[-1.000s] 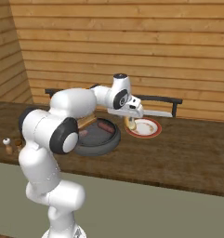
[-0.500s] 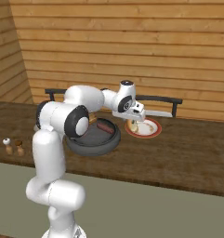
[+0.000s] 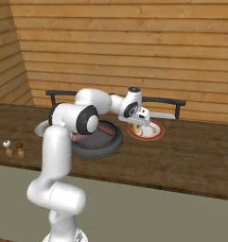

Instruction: Place one bun and one sausage from the bowl on each plate.

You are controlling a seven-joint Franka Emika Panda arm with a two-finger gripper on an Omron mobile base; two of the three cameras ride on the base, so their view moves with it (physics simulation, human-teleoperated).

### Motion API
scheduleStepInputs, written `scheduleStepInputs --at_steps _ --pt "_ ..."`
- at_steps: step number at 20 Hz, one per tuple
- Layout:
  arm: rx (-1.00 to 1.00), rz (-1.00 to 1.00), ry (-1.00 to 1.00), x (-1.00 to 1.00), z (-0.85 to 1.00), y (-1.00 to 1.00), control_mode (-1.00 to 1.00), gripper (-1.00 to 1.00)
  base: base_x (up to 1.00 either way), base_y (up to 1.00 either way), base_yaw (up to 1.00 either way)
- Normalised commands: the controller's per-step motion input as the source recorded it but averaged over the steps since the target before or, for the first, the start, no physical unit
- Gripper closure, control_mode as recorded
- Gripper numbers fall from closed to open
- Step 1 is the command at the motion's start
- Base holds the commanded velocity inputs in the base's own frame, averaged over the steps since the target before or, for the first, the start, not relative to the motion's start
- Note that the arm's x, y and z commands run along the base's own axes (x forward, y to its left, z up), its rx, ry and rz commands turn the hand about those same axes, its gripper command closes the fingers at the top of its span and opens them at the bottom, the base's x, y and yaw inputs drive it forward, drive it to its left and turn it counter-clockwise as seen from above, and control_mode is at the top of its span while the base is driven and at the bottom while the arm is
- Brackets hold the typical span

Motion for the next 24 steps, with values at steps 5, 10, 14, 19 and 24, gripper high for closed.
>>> scheduleStepInputs --at_steps 5,10,14,19,24 --pt "0.0 0.0 0.0 0.11 -0.04 -0.02 -1.0 1.0 0.0 0.0 0.0" --pt "0.0 0.0 0.0 0.0 0.0 0.0 -1.0 -1.0 0.0 0.0 0.0" --pt "0.0 0.0 0.0 0.0 0.0 0.0 -1.0 -1.0 0.0 0.0 0.0" --pt "0.0 0.0 0.0 0.0 0.0 0.0 -1.0 -1.0 0.0 0.0 0.0" --pt "0.0 0.0 0.0 0.0 0.0 0.0 -1.0 -1.0 0.0 0.0 0.0"
